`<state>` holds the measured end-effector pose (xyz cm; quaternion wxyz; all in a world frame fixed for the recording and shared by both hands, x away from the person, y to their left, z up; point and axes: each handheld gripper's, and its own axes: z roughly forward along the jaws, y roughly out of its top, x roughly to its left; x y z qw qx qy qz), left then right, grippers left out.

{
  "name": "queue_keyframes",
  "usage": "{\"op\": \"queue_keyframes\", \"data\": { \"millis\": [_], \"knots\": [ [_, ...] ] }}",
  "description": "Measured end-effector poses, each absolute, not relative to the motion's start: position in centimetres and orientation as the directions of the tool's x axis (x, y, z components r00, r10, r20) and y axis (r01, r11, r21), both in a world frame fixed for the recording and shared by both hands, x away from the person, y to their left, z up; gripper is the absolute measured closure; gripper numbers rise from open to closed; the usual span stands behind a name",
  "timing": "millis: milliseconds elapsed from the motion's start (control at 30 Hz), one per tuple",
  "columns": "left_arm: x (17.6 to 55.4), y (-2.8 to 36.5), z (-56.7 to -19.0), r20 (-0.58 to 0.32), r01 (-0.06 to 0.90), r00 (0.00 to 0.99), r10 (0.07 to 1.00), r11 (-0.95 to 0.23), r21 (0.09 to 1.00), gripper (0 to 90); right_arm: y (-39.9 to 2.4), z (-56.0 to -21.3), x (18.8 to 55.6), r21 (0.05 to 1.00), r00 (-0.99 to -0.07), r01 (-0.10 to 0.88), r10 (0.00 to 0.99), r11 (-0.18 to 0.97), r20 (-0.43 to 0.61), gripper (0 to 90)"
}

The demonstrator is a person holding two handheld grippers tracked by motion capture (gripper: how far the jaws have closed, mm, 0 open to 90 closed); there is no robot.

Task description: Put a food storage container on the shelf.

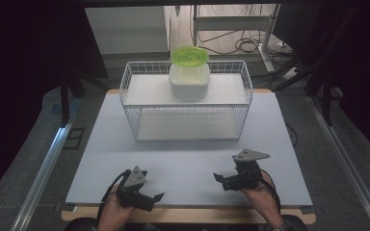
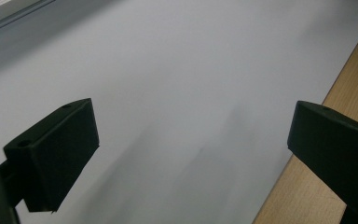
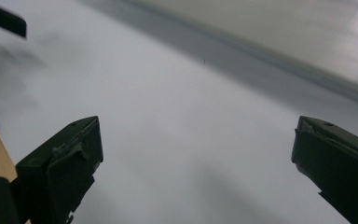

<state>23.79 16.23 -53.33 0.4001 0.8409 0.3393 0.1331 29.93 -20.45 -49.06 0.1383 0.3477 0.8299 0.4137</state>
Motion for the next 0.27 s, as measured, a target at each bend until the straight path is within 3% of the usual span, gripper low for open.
{"op": "queue_keyframes", "data": {
  "millis": [267],
  "knots": [
    [23.8, 16.0, -53.4, -0.035, 0.462, 0.738, 0.674, -0.467, 0.754, 1.4, -20.0, -51.0, 29.6, 0.718, -0.719, 0.488, 0.695, 0.496, 0.009, 2.3]
  ]
}}
